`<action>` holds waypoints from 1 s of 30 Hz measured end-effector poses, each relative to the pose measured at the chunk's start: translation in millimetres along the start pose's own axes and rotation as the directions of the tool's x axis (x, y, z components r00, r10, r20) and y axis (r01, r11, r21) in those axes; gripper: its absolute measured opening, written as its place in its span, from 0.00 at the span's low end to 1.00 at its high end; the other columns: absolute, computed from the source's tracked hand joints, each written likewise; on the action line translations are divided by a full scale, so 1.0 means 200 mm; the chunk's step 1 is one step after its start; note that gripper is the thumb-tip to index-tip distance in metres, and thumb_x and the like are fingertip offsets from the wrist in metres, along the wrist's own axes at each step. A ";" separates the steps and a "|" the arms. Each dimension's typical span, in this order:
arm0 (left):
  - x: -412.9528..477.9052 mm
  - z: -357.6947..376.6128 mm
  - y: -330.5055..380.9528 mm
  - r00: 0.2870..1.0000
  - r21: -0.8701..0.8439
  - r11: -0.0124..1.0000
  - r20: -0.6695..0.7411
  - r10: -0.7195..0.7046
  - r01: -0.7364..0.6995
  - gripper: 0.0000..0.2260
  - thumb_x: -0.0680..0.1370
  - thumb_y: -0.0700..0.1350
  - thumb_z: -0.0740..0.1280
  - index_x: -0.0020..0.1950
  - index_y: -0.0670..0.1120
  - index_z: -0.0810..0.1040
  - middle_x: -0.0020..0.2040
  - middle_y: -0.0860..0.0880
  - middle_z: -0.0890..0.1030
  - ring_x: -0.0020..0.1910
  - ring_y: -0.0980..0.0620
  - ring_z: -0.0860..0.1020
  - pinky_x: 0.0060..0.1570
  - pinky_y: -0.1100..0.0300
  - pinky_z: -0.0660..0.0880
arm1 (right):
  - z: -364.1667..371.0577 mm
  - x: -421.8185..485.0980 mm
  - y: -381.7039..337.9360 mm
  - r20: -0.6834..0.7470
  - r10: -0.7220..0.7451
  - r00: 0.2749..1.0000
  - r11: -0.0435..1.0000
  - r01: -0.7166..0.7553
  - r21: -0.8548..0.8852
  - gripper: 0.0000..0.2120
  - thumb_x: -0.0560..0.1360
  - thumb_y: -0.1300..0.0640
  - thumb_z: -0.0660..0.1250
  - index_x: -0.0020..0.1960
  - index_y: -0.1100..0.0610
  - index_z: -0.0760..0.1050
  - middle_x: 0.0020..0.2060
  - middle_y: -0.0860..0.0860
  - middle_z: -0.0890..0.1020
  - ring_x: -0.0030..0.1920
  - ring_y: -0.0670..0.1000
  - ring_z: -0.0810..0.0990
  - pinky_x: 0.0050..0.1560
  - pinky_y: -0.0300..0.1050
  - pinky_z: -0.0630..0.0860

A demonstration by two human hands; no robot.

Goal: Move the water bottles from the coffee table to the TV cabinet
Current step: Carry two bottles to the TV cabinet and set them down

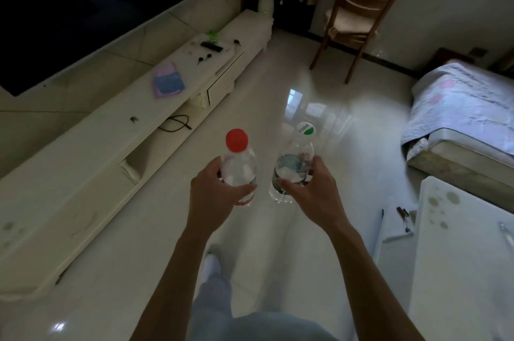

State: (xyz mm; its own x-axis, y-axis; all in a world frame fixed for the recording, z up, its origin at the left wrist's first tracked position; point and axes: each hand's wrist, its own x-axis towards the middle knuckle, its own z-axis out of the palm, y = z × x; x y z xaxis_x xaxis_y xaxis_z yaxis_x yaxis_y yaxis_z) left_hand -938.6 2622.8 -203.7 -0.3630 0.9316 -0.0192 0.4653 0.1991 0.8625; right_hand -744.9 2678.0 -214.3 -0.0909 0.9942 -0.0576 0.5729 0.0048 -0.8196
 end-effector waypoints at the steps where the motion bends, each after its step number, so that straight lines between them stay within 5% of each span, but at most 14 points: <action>1: 0.08 -0.02 -0.01 1.000 0.001 1.000 0.013 0.008 -0.008 0.26 0.63 0.54 0.79 0.56 0.48 0.77 0.47 0.53 0.82 0.45 0.53 0.81 0.43 0.67 0.75 | 0.03 0.05 -0.02 -0.015 0.008 1.000 1.000 -0.008 -0.001 0.32 0.66 0.48 0.79 0.64 0.53 0.69 0.56 0.50 0.80 0.52 0.49 0.80 0.53 0.48 0.81; 7: 0.50 -0.15 -0.05 0.994 -0.017 0.999 0.098 0.041 -0.040 0.26 0.62 0.53 0.79 0.56 0.48 0.77 0.46 0.53 0.82 0.44 0.55 0.81 0.40 0.71 0.73 | 0.17 0.33 -0.18 -0.091 0.058 0.994 0.998 -0.060 -0.019 0.32 0.67 0.49 0.78 0.66 0.55 0.69 0.58 0.51 0.79 0.53 0.50 0.80 0.55 0.50 0.81; 15: 0.93 -0.21 -0.05 0.983 -0.022 0.995 0.154 0.100 -0.098 0.25 0.62 0.53 0.79 0.56 0.52 0.76 0.46 0.56 0.81 0.44 0.56 0.80 0.40 0.71 0.73 | 0.25 0.66 -0.32 -0.154 0.073 0.985 0.996 -0.079 -0.032 0.31 0.68 0.50 0.77 0.65 0.56 0.69 0.58 0.51 0.79 0.53 0.48 0.79 0.52 0.41 0.78; 30: 1.67 0.23 0.24 0.988 -0.032 0.998 0.144 0.062 -0.058 0.23 0.62 0.49 0.80 0.53 0.53 0.77 0.42 0.60 0.80 0.43 0.62 0.79 0.38 0.71 0.71 | -0.02 1.53 -0.16 -0.182 0.041 0.982 0.999 -0.040 0.008 0.32 0.67 0.48 0.78 0.65 0.56 0.69 0.58 0.52 0.79 0.54 0.50 0.79 0.55 0.49 0.81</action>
State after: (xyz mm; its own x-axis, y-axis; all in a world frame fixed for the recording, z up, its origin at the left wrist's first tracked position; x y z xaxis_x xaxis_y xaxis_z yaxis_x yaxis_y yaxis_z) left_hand -999.4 2957.7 -191.5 -0.2131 0.9763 -0.0381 0.4598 0.1346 0.8777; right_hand -787.8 2982.1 -202.6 0.0825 0.9965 0.0141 0.5693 -0.0355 -0.8214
